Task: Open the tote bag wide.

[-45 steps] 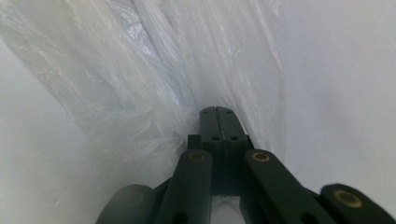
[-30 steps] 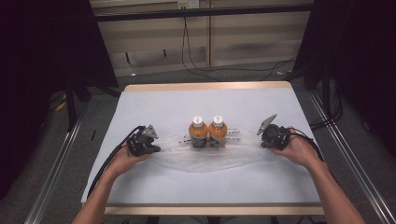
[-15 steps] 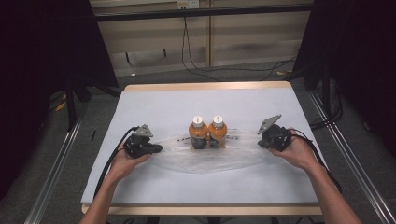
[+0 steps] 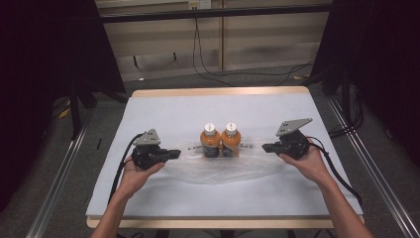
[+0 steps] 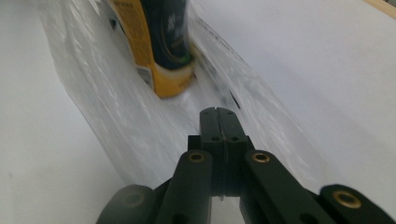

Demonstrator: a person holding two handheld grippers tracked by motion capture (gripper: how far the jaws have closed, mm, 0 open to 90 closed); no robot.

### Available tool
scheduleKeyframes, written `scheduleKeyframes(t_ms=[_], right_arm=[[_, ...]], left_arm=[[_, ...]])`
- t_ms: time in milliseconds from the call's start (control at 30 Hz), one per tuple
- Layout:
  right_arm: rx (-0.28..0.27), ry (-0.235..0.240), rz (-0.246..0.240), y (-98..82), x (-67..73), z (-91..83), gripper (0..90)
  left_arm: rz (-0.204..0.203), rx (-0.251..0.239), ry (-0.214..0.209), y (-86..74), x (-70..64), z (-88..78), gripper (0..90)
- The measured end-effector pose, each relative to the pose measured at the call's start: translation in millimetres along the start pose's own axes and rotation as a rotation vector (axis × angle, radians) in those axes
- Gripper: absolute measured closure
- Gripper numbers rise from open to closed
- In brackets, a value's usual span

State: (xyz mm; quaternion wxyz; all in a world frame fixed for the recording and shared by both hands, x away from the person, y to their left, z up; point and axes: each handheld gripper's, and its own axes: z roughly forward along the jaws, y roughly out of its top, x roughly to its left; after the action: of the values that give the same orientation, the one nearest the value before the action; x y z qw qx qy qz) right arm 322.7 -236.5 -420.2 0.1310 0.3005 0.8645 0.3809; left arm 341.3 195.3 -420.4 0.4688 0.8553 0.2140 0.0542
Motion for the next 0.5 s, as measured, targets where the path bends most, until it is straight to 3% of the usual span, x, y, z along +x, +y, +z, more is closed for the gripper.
scheduleKeyframes(t_ms=[100, 233, 500], right_arm=[[0.0, 0.002, -0.017, 6.2, 5.0, 5.2, 90.0], [-0.023, 0.04, -0.036, 20.0, 11.7, 15.2, 90.0], [-0.071, 0.091, -0.008, 36.1, 3.6, 36.5, 90.0]], left_arm=[[0.02, -0.003, -0.027, 9.2, -10.2, 16.0, 90.0], [0.042, -0.007, -0.081, 19.3, -24.7, 39.9, 90.0], [0.034, -0.01, -0.097, 39.9, -43.9, 73.4, 90.0]])
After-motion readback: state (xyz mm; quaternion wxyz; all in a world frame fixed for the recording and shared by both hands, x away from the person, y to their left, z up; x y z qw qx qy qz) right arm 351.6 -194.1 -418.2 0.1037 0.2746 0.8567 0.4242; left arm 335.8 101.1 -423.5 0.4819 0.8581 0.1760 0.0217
